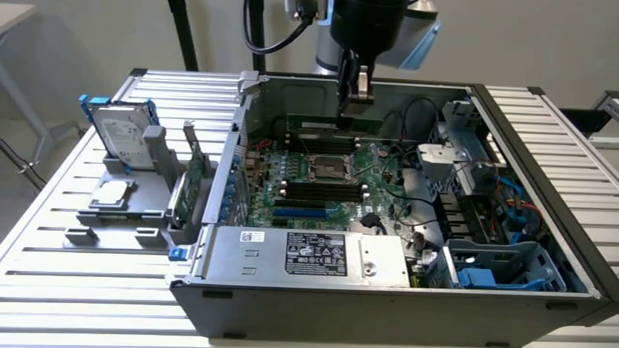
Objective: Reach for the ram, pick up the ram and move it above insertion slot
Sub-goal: 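Pick up the ram and move it above insertion slot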
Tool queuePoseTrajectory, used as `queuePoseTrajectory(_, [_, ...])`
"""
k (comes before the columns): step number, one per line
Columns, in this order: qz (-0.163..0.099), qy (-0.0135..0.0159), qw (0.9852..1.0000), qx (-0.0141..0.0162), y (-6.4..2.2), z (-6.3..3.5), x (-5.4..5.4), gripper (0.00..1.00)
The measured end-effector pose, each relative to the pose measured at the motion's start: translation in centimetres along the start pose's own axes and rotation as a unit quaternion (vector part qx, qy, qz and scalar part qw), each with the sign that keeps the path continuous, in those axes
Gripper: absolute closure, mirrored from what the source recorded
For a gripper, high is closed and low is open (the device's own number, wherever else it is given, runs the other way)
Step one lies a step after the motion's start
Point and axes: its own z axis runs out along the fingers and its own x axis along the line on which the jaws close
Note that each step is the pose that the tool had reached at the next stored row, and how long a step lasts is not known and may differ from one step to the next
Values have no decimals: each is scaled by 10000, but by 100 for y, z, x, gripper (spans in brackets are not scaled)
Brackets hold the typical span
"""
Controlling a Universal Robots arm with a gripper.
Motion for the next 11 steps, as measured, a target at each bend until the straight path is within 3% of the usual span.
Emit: queuePoseTrajectory(11, [1,0,10000,-2,-4,-1,12,86])
